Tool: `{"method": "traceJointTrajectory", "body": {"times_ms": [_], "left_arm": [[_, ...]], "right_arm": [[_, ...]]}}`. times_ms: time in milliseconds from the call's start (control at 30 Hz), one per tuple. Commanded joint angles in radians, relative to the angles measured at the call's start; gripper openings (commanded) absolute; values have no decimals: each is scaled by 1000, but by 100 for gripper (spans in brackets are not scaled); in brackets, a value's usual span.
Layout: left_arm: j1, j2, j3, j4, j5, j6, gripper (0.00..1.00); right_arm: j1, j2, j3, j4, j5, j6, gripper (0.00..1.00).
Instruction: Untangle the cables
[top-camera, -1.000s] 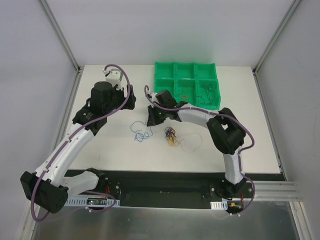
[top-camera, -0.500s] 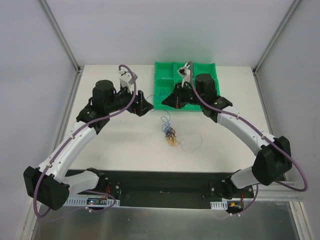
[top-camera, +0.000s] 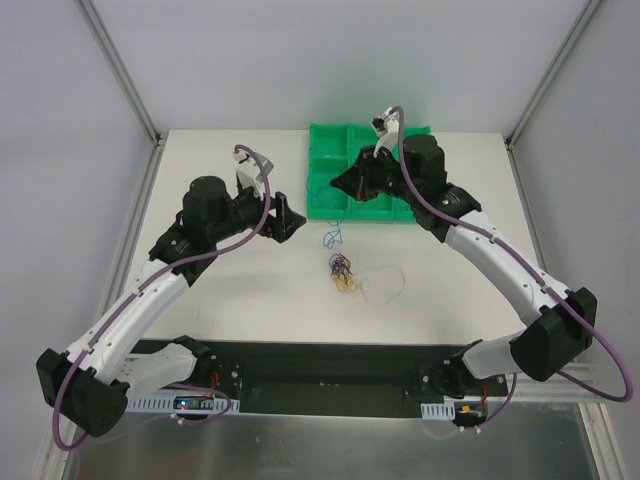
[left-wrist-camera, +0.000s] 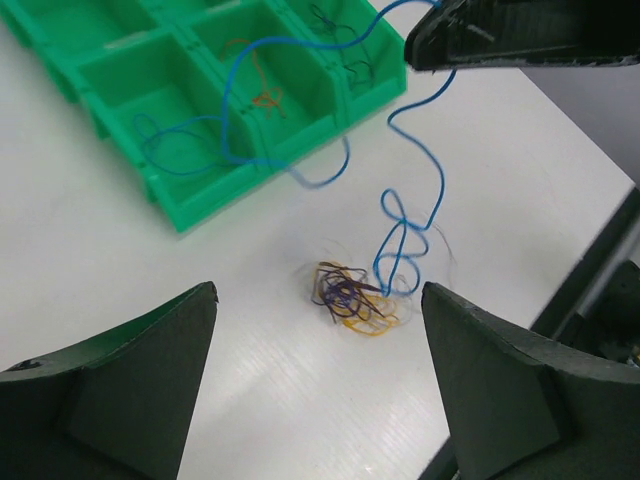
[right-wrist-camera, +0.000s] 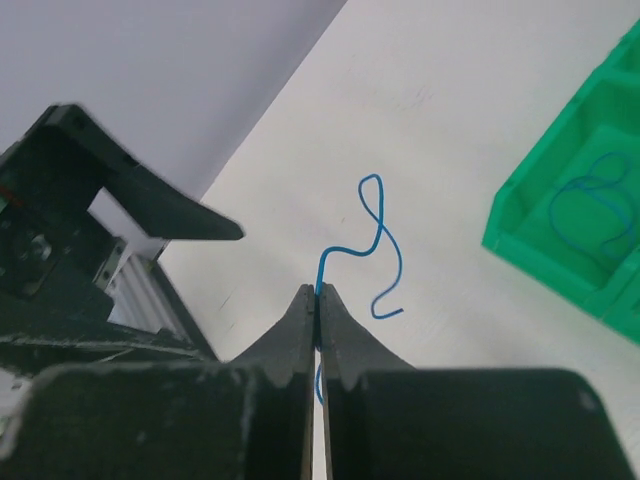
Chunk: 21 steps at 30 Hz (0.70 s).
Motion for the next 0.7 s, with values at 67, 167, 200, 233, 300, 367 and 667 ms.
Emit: {"method": "traceJointTrajectory", "body": {"times_ms": [67, 167, 200, 233, 300, 367, 667], "left_arm": [[-2, -87, -12, 32, -277, 35, 84], [-2, -80, -3, 19, -267, 32, 83], [-2, -81, -3, 19, -266, 28, 83], [-2, -81, -3, 20, -262, 25, 83], [-2, -83, -2, 19, -257, 25, 83], [-2, -83, -3, 20, -256, 23, 83], [0, -86, 0, 19, -248, 23, 83]], "right_arm": [[-5, 107, 190, -18, 293, -94, 0], [-18, 215, 277, -16, 373, -128, 0], [-21, 246, 299, -6, 381, -143, 0], [-25, 281, 320, 17, 389, -166, 0], [-27, 346, 343, 95, 419, -221, 0], [-27, 415, 379, 152, 488, -267, 0], [-33, 682, 526, 162, 561, -352, 0]]}}
